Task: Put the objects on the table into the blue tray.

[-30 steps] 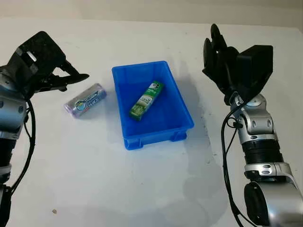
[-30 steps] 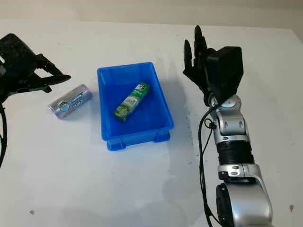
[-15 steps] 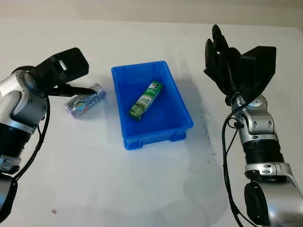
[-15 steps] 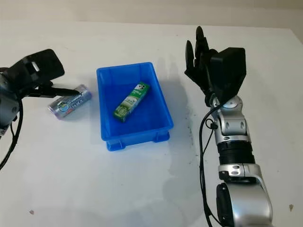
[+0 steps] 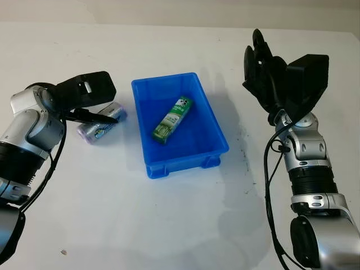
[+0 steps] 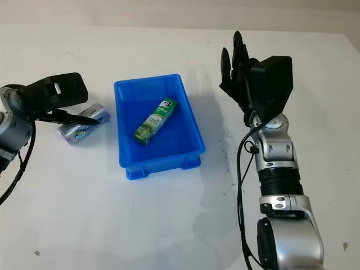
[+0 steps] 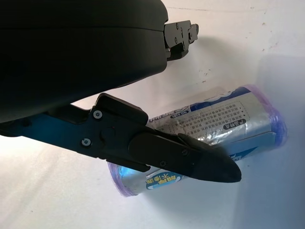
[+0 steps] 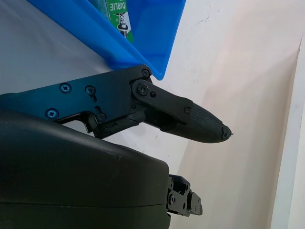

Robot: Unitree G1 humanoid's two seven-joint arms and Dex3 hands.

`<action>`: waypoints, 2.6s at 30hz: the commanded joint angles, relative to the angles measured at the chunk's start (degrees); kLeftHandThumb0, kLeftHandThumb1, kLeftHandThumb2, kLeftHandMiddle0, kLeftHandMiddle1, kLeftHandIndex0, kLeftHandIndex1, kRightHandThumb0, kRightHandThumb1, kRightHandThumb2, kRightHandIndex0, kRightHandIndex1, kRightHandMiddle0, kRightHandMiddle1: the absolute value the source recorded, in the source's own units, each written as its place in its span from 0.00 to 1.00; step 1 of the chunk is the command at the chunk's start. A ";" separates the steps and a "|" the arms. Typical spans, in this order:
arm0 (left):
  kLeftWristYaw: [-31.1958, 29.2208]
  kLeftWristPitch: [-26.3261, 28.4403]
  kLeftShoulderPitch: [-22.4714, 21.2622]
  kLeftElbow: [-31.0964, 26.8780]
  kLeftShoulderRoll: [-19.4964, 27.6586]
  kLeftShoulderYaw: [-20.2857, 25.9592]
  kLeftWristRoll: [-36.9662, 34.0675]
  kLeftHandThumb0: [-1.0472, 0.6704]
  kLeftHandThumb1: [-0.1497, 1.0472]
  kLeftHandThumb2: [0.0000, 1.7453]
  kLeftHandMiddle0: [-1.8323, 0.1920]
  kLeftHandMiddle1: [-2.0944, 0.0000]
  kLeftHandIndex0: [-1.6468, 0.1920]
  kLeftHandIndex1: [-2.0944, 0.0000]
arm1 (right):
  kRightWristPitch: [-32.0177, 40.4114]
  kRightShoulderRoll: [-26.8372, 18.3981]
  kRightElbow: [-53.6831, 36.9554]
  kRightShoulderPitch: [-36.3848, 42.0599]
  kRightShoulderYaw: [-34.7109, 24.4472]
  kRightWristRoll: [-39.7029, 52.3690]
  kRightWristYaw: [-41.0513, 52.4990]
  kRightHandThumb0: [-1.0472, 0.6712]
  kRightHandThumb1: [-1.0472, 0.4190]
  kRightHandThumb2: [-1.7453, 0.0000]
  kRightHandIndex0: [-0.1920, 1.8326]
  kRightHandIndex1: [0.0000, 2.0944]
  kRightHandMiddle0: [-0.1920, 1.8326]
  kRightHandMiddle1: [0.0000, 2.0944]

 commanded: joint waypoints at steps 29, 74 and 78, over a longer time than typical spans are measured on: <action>2.96 -21.40 6.90 2.16 1.85 -0.30 9.94 0.41 1.00 0.23 0.28 0.00 0.43 0.00 | -0.99 -0.39 -1.34 0.66 -0.85 0.44 -0.31 0.23 0.00 0.56 0.00 0.00 0.00 0.00; 11.66 -24.95 -7.50 -19.64 -6.40 19.56 -18.21 0.39 1.00 0.24 0.42 0.00 0.64 0.00 | 1.61 -0.25 -2.21 0.13 -0.23 0.14 -0.23 0.26 0.00 0.56 0.00 0.00 0.00 0.00; 8.07 -14.01 -5.87 -27.38 -10.23 19.00 -22.95 0.39 1.00 0.23 0.41 0.00 0.57 0.00 | 1.06 -0.19 -2.09 0.25 -0.38 0.53 0.17 0.27 0.00 0.56 0.00 0.00 0.00 0.00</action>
